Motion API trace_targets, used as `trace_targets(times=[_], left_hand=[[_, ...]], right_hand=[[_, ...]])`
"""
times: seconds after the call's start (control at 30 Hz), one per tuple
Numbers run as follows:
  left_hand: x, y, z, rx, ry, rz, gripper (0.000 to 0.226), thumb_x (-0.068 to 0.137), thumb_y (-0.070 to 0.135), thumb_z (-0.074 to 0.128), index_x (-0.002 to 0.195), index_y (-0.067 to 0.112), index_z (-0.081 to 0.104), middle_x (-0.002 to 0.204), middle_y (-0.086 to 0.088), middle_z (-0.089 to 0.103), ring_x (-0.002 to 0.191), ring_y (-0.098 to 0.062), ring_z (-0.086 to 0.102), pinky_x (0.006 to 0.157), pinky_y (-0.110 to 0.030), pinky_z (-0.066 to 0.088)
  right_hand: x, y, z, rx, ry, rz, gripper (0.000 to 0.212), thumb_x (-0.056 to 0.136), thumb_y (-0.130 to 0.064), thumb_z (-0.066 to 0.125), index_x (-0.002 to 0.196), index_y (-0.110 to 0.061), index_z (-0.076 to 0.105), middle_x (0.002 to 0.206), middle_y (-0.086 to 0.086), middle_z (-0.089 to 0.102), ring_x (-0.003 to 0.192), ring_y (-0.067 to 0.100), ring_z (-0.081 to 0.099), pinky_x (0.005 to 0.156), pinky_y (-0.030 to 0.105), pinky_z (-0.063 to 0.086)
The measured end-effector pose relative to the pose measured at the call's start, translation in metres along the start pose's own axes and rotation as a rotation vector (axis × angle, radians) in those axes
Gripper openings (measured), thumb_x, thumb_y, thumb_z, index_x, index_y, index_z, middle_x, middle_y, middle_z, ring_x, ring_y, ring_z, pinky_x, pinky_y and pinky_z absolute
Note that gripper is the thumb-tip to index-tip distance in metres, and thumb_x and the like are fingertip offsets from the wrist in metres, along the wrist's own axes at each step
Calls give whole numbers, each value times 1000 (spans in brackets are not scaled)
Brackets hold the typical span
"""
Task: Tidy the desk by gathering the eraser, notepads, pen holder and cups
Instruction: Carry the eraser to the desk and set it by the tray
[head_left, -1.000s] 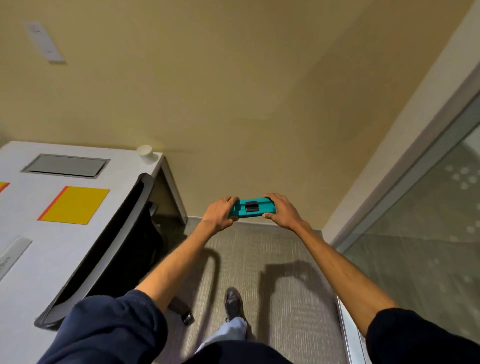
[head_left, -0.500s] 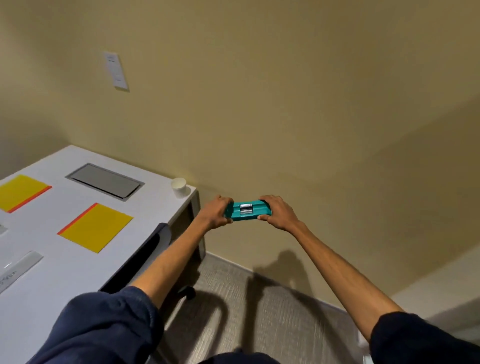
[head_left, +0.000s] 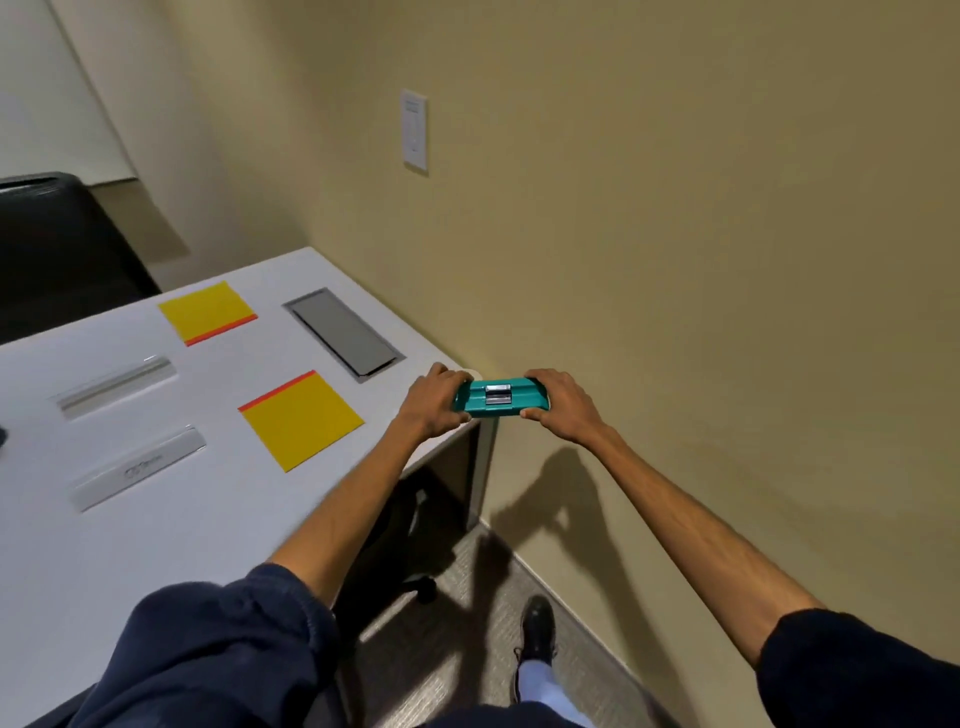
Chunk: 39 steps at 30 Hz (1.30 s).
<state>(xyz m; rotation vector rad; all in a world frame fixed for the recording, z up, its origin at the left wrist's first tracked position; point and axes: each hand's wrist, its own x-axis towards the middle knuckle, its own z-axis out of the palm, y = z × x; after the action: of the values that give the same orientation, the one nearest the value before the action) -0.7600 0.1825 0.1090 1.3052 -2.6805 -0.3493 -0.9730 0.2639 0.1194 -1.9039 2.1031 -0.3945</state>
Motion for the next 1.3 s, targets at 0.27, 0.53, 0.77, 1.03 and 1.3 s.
trace_targets(times=[0.27,0.53,0.77,1.03,1.3], left_hand=[[68,-47,-3,29,38,-179,55,88,27,68,138,16,48,131,-5,60,126,-22,44,99,-40,47],[146,-70,-23,86,73,-353,53,89,22,66,138,15,47,132,-9,58,129,-24,43,102,-39,43],[158,-86,-33,110,49,-512,48,88,27,69,130,15,50,129,-10,57,127,-22,45,104,-39,47],[163,-99,-40,146,30,-601,45,90,24,68,130,15,50,132,-8,57,126,-22,45,103,-38,47],[175,-114,-30,116,-1,-642,44,90,18,68,129,14,49,133,-8,58,122,-24,50,102,-38,50]], right_hand=[[124,4,8,9,-86,-165,60,86,-32,72,140,-18,49,136,4,57,124,26,49,98,43,48],[234,10,0,18,-111,-274,61,86,-32,72,139,-17,48,135,5,56,123,26,50,95,38,48],[269,-5,15,48,-139,-376,58,81,-36,76,130,-15,54,125,7,60,114,25,56,86,37,52],[292,-17,36,144,-183,-416,59,83,-31,75,133,-14,51,130,7,58,119,25,53,91,40,52],[305,-21,46,154,-162,-427,59,84,-29,75,135,-13,50,131,7,57,121,24,50,92,40,52]])
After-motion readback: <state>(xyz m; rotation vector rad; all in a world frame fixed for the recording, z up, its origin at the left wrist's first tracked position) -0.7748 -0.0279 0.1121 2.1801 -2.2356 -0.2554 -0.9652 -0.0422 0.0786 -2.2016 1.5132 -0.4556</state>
